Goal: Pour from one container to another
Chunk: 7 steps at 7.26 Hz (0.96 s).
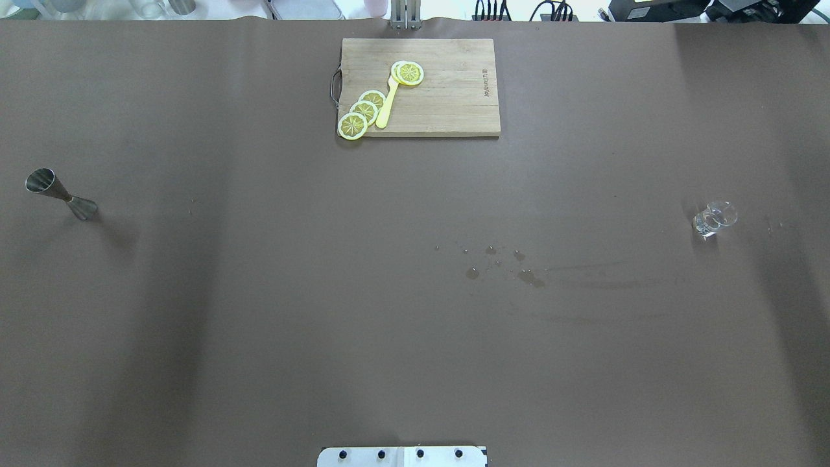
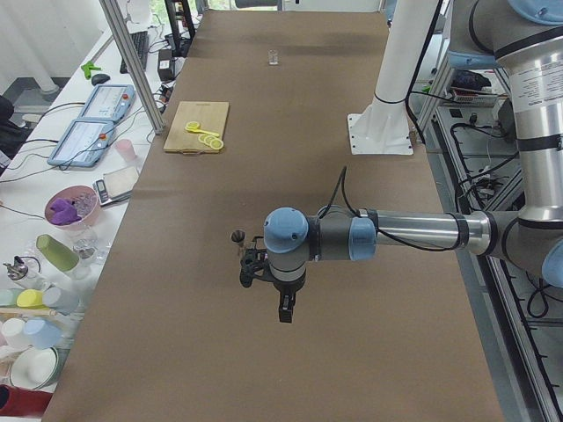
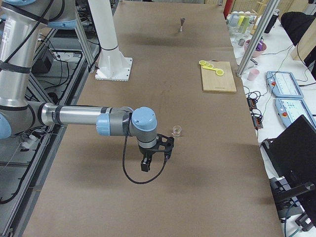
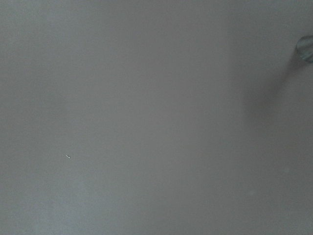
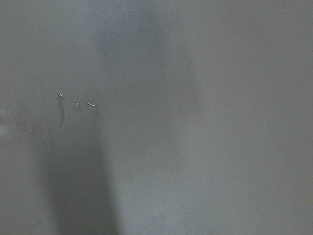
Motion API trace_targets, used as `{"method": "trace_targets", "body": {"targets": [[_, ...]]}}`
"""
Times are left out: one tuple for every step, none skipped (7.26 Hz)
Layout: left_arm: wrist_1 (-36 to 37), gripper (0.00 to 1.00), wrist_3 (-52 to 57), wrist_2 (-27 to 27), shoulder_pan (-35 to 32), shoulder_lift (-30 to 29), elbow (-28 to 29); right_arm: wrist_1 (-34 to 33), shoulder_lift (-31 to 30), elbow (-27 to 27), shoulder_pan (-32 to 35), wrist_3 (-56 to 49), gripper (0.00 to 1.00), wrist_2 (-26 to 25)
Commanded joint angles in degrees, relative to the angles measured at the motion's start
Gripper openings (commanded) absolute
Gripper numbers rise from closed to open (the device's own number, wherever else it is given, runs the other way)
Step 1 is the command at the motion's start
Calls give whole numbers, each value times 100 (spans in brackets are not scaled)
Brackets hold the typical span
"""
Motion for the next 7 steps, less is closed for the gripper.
{"method": "trace_targets", "body": {"targets": [[4,98,199,127,-71,69,-59,1,3,41,0,7,100,0],[-31,98,207,109,-62,78,37,1,3,41,0,7,100,0],[-32,98,199,117,-45,69,47,1,3,41,0,7,100,0],[-49,98,207,109,-45,60,64,1,3,41,0,7,100,0],[-58,98,207,108,-45,60,56,1,3,41,0,7,100,0],[-58,98,207,108,-45,60,73,1,3,41,0,-1,100,0],[-58,98,207,108,-45,69,90,10,3,41,0,7,100,9]]}}
